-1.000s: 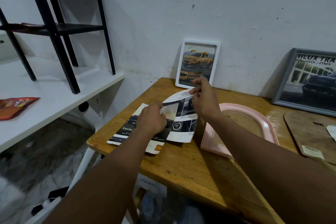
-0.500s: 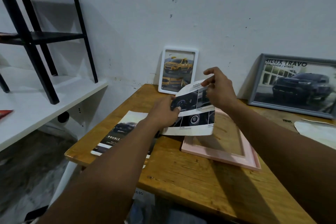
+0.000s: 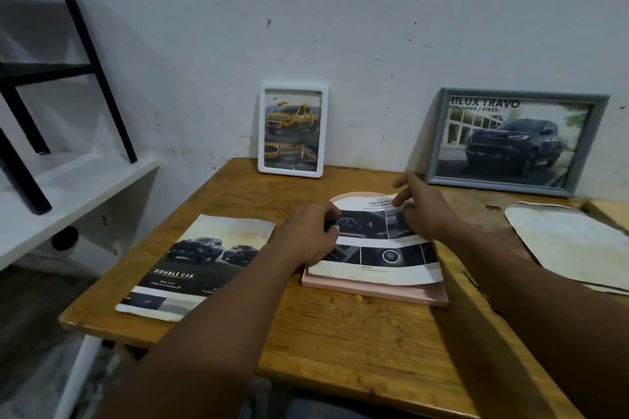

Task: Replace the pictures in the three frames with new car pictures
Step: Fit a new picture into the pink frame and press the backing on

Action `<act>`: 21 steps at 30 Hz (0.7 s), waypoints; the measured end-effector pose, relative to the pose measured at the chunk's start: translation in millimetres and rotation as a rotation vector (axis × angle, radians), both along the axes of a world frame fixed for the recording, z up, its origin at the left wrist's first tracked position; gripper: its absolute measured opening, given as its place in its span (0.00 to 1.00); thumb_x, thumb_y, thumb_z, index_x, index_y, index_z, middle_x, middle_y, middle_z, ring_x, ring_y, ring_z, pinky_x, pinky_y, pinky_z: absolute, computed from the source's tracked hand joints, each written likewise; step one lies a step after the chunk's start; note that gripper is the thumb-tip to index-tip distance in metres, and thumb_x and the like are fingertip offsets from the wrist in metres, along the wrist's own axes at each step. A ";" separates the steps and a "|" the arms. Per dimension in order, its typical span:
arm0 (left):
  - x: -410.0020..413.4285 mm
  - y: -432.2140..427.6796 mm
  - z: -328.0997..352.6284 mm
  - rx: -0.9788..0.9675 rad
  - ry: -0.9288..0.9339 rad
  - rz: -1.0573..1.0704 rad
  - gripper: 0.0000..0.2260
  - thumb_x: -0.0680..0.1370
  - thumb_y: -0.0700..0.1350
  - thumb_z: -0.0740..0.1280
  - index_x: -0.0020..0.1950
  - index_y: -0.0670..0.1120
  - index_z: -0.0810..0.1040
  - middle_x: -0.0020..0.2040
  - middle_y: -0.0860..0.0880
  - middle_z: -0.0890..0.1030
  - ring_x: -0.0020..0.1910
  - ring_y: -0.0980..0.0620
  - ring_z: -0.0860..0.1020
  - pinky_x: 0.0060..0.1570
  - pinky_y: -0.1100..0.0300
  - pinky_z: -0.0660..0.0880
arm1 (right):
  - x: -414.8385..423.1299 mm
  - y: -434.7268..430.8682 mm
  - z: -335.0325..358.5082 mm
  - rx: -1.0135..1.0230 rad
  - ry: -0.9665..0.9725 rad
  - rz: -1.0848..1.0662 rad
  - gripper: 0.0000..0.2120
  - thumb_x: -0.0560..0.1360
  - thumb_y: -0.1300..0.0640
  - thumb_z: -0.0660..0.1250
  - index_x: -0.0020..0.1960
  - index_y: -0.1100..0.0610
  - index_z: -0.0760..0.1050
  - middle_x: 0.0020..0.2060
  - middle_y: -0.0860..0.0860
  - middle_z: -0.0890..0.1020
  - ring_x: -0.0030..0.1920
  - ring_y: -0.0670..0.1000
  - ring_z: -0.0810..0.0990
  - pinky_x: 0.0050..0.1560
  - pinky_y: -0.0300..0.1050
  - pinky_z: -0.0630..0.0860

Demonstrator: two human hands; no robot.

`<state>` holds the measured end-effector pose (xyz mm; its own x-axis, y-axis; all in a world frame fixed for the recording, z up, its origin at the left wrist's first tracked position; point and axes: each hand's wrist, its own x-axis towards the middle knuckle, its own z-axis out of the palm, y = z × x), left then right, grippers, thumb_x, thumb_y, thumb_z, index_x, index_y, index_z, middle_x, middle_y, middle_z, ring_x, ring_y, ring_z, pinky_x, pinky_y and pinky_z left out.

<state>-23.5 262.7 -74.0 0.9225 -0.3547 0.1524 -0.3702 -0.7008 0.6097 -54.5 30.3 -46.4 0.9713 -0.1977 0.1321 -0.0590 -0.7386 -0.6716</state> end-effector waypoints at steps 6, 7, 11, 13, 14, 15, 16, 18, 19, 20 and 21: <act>-0.9 1.2 -4.0 -0.005 -0.066 0.028 0.17 0.80 0.46 0.70 0.68 0.53 0.76 0.62 0.53 0.79 0.59 0.54 0.76 0.52 0.55 0.81 | -6.2 13.9 -26.7 -0.304 0.012 -0.021 0.22 0.77 0.56 0.65 0.69 0.46 0.65 0.65 0.52 0.76 0.66 0.57 0.70 0.64 0.59 0.64; -2.0 0.6 -4.6 0.006 -0.074 0.029 0.17 0.80 0.47 0.69 0.69 0.53 0.76 0.64 0.52 0.78 0.59 0.54 0.76 0.53 0.55 0.81 | -9.5 18.5 -30.4 -0.314 0.027 -0.023 0.23 0.77 0.55 0.65 0.70 0.47 0.64 0.66 0.53 0.75 0.68 0.57 0.69 0.66 0.60 0.63; -6.8 -2.4 -5.7 0.027 -0.090 0.030 0.16 0.82 0.47 0.67 0.70 0.52 0.75 0.65 0.52 0.76 0.56 0.56 0.75 0.45 0.62 0.77 | -20.5 32.4 -37.3 -0.329 0.019 -0.056 0.23 0.78 0.54 0.64 0.72 0.51 0.63 0.67 0.54 0.74 0.69 0.56 0.69 0.70 0.60 0.62; -8.7 -4.1 -7.0 0.035 -0.115 0.031 0.15 0.83 0.46 0.66 0.70 0.51 0.75 0.65 0.52 0.76 0.55 0.57 0.73 0.39 0.68 0.69 | -24.1 37.6 -35.8 -0.346 0.039 -0.078 0.25 0.78 0.53 0.64 0.73 0.51 0.62 0.68 0.53 0.74 0.69 0.57 0.70 0.69 0.60 0.63; -9.9 -4.9 -7.7 0.038 -0.126 0.032 0.15 0.83 0.45 0.65 0.70 0.51 0.75 0.65 0.52 0.77 0.56 0.57 0.73 0.39 0.70 0.67 | -25.8 39.9 -35.2 -0.353 0.050 -0.089 0.25 0.78 0.52 0.64 0.73 0.52 0.61 0.69 0.53 0.73 0.70 0.57 0.69 0.70 0.61 0.62; -11.2 -5.6 -8.3 0.041 -0.133 0.036 0.15 0.83 0.45 0.65 0.70 0.51 0.75 0.65 0.52 0.77 0.57 0.56 0.74 0.39 0.70 0.66 | -27.6 42.2 -34.9 -0.359 0.059 -0.103 0.26 0.78 0.52 0.63 0.74 0.52 0.61 0.70 0.53 0.72 0.71 0.57 0.68 0.70 0.63 0.61; -12.2 -6.4 -8.8 0.040 -0.139 0.043 0.15 0.83 0.44 0.65 0.70 0.50 0.75 0.65 0.51 0.78 0.58 0.55 0.75 0.41 0.69 0.68 | -28.9 44.2 -35.4 -0.363 0.068 -0.117 0.27 0.78 0.51 0.64 0.74 0.52 0.60 0.71 0.53 0.71 0.71 0.57 0.67 0.70 0.64 0.60; -12.1 -8.4 -9.9 0.024 -0.135 0.055 0.14 0.83 0.43 0.65 0.69 0.50 0.76 0.64 0.50 0.79 0.59 0.52 0.77 0.47 0.64 0.74 | -31.7 48.1 -35.9 -0.379 0.076 -0.134 0.29 0.77 0.50 0.65 0.75 0.52 0.59 0.72 0.53 0.69 0.73 0.58 0.65 0.70 0.65 0.58; -11.0 -9.5 -10.0 0.018 -0.126 0.061 0.14 0.83 0.43 0.65 0.69 0.50 0.76 0.64 0.50 0.79 0.58 0.52 0.77 0.47 0.64 0.75 | -32.7 49.5 -35.9 -0.381 0.078 -0.136 0.30 0.77 0.50 0.65 0.75 0.52 0.59 0.73 0.53 0.69 0.73 0.58 0.64 0.70 0.65 0.57; -9.7 -10.5 -9.3 0.018 -0.116 0.066 0.14 0.83 0.42 0.65 0.69 0.50 0.76 0.64 0.50 0.79 0.56 0.53 0.77 0.44 0.65 0.74 | -32.8 50.2 -35.5 -0.370 0.076 -0.139 0.30 0.77 0.50 0.65 0.75 0.52 0.59 0.73 0.53 0.68 0.73 0.58 0.64 0.70 0.65 0.57; -8.1 -12.2 -8.1 0.021 -0.103 0.072 0.15 0.83 0.42 0.66 0.69 0.50 0.77 0.63 0.50 0.79 0.54 0.54 0.77 0.40 0.67 0.73 | -32.7 49.8 -34.3 -0.350 0.065 -0.144 0.29 0.77 0.50 0.65 0.75 0.52 0.59 0.73 0.53 0.69 0.73 0.58 0.65 0.70 0.65 0.58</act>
<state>-31.7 250.5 -82.1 0.9255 -0.2920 0.2411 -0.3784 -0.7399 0.5562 -87.2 80.1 -80.6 0.9454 -0.2866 0.1549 -0.2130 -0.9035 -0.3719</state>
